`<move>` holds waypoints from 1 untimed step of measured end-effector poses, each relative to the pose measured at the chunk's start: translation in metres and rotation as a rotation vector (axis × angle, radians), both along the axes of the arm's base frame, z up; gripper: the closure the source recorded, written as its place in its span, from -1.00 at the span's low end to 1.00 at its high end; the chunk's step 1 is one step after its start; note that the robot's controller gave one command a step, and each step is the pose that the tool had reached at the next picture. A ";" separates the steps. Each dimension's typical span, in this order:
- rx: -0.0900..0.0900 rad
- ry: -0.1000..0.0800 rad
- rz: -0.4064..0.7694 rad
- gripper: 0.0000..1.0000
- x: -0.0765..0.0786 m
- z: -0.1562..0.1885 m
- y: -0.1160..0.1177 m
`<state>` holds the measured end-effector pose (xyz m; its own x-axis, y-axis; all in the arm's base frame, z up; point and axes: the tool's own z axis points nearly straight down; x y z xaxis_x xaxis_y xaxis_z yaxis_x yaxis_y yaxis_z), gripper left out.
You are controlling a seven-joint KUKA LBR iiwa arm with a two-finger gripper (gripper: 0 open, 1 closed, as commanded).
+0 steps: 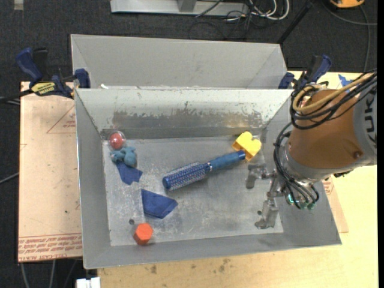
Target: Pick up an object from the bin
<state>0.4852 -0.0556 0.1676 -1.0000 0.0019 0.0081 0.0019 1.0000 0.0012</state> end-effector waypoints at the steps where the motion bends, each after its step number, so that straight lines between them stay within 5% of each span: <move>1: 0.000 -0.014 0.270 -1.00 0.085 -0.097 0.039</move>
Offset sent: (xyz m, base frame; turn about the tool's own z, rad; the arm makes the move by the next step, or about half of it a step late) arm 0.0826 0.0383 -0.0976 -0.2714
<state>0.5697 -0.0163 0.0704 -0.9643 -0.2648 -0.0058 -0.2648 0.9643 -0.0003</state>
